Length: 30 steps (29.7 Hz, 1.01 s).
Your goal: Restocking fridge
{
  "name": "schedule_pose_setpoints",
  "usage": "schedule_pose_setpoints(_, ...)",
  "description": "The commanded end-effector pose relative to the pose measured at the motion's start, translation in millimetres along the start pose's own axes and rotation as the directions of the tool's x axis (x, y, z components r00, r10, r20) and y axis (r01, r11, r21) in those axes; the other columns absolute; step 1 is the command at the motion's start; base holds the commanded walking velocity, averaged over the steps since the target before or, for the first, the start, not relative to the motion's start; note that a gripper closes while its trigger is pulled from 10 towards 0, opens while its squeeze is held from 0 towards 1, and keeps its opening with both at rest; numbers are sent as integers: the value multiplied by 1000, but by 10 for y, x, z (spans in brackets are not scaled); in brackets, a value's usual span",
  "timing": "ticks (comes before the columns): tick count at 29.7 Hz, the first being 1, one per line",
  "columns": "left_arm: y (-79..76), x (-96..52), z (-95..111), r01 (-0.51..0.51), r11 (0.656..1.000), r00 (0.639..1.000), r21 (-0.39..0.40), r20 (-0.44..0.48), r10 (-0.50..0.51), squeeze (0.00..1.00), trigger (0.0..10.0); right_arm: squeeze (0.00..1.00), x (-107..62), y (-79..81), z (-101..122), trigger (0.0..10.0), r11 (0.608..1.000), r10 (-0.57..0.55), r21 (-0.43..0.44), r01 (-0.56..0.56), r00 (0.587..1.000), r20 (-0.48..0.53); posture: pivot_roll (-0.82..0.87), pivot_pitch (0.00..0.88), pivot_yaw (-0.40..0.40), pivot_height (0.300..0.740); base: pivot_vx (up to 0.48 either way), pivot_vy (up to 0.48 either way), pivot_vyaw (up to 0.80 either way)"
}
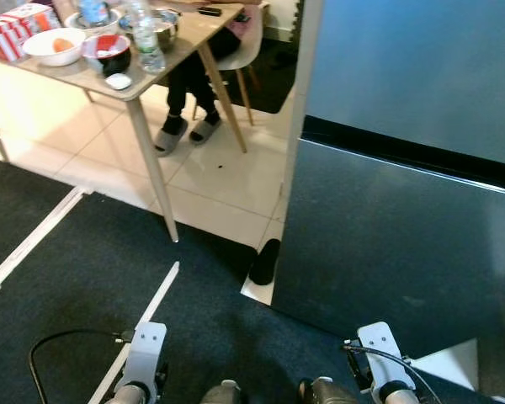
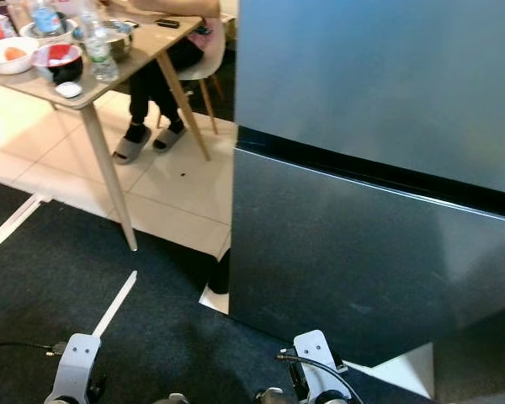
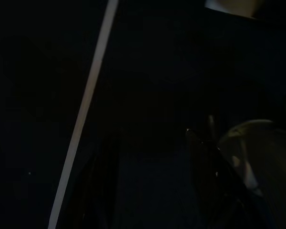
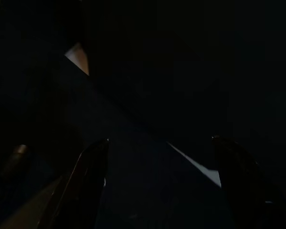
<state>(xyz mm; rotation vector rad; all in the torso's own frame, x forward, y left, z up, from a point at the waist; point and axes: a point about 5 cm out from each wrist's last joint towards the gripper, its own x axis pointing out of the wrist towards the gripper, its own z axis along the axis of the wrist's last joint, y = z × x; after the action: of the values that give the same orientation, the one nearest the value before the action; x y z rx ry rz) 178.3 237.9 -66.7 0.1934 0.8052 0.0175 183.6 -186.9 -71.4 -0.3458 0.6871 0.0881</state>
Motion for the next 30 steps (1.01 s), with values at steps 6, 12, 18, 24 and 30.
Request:
schedule_pose_setpoints(6, 9, -16, -77, -12, 1000, 1000, -12, -19, 12, 0, 10000, 0, -12, -19, -28, 10000, 1000, -10, -2, 10, 1000, -2, -66, 160, -16, 727, 0, 0, 800)
schedule_pose_setpoints(12, 1, -12, -74, -11, 1000, 1000, -13, -16, 11, 0, 10000, 0, -16, -29, -37, 10000, 1000, -11, -4, 11, 1000, -1, -67, 161, -17, 727, 0, 0, 800)
schedule_pose_setpoints(18, -6, -8, -72, -8, 1000, 1000, -10, -14, 8, 0, 10000, 0, -20, -32, -43, 10000, 1000, -12, -2, 12, 1000, 0, -69, 160, -16, 727, 0, 0, 800)
schedule_pose_setpoints(24, -5, -6, -70, -9, 1000, 1000, -10, -12, 8, 0, 10000, 0, -20, -31, -44, 10000, 1000, -11, 1, 11, 1000, 1, -69, 161, -15, 727, 0, 0, 800)
schedule_pose_setpoints(30, -7, -5, -73, -7, 1000, 1000, -10, -12, 7, 0, 10000, 0, -19, -33, -39, 10000, 1000, -11, 2, 11, 1000, 5, -70, 164, -15, 727, 0, 0, 800)
